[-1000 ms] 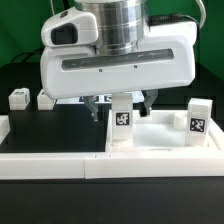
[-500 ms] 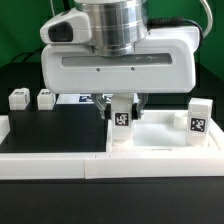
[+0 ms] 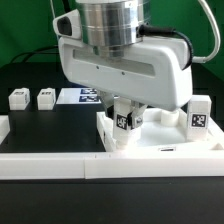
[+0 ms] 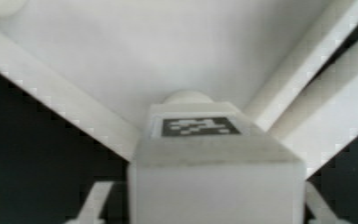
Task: Assemble square table
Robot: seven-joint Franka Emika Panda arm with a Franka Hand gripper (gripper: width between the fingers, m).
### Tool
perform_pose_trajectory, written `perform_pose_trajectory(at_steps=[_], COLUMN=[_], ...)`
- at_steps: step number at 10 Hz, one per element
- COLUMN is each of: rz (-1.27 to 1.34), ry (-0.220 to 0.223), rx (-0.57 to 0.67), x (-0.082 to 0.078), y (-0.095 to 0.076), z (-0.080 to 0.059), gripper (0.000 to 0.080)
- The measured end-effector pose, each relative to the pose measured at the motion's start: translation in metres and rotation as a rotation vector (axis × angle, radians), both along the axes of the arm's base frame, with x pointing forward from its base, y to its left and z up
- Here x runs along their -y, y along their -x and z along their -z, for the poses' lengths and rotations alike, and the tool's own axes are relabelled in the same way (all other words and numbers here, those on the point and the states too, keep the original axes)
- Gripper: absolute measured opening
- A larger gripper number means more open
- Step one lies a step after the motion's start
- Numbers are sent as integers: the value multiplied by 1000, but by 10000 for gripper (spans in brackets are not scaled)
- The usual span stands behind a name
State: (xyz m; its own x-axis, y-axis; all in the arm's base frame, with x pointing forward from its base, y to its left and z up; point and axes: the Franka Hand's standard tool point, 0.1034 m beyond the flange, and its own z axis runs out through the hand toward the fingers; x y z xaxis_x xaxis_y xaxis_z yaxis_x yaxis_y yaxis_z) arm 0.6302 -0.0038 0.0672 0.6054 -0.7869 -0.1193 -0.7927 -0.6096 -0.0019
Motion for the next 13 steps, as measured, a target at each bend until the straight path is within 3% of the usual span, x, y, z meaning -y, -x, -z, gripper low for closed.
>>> perform_pose_trajectory(at_steps=[4, 7, 9, 13], rz=[471, 547, 270, -52], ry=[25, 28, 11, -3], rx=[-37, -45, 11, 38], x=[1, 0, 0, -5], y=[-1, -1, 1, 4], z=[0, 1, -1, -1], gripper=[291, 299, 605, 648])
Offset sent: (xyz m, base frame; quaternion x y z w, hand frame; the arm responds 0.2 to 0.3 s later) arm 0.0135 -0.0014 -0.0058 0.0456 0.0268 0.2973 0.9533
